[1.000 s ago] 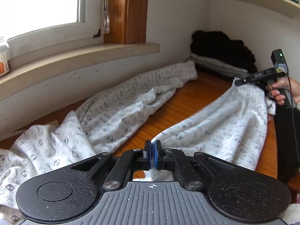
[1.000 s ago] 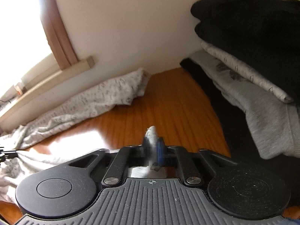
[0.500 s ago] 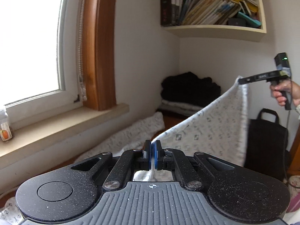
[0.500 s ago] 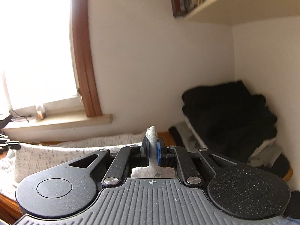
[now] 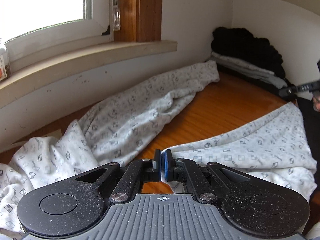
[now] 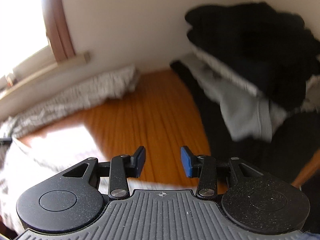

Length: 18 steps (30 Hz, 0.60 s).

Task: Fold clothes

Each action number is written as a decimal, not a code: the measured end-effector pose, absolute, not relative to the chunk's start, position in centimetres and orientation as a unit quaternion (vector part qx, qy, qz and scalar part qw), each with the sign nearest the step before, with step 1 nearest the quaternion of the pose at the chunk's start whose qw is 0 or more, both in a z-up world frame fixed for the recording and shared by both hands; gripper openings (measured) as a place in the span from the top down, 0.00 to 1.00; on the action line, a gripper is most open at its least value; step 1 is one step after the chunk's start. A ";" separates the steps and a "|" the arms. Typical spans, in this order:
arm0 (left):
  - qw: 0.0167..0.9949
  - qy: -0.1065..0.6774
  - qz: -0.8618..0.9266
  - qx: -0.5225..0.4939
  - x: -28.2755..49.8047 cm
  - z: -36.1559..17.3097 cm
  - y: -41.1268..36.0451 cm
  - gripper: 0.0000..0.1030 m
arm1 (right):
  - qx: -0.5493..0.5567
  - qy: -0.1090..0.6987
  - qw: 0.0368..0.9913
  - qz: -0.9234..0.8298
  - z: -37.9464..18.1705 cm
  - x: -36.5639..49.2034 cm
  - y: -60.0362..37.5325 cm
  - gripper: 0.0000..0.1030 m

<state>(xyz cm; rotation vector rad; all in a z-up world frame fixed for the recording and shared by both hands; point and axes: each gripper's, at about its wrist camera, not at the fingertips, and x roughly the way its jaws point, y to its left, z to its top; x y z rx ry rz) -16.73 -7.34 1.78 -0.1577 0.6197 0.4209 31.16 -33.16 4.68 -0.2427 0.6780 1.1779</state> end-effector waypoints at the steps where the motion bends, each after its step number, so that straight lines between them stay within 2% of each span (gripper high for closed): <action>1: 0.927 0.304 0.205 -0.078 -16.7 1.7 -7.4 0.97 | -0.108 0.313 0.773 0.542 4.2 31.0 -33.9 0.61; 12: 0.926 0.307 0.204 -0.083 -16.6 1.0 -6.5 0.97 | -0.103 0.291 0.777 0.549 2.1 29.7 -38.9 0.59; 14: 0.926 0.309 0.204 -0.079 -16.5 1.0 -6.6 0.97 | -0.112 0.280 0.778 0.551 2.1 29.5 -38.6 0.67; 16: 0.927 0.306 0.202 -0.075 -16.6 1.2 -6.8 0.97 | -0.115 0.270 0.777 0.556 2.0 29.3 -38.7 0.85; 18: 0.932 0.297 0.196 -0.075 -16.8 1.6 -7.0 0.97 | -0.103 0.255 0.791 0.546 2.4 29.3 -39.1 0.85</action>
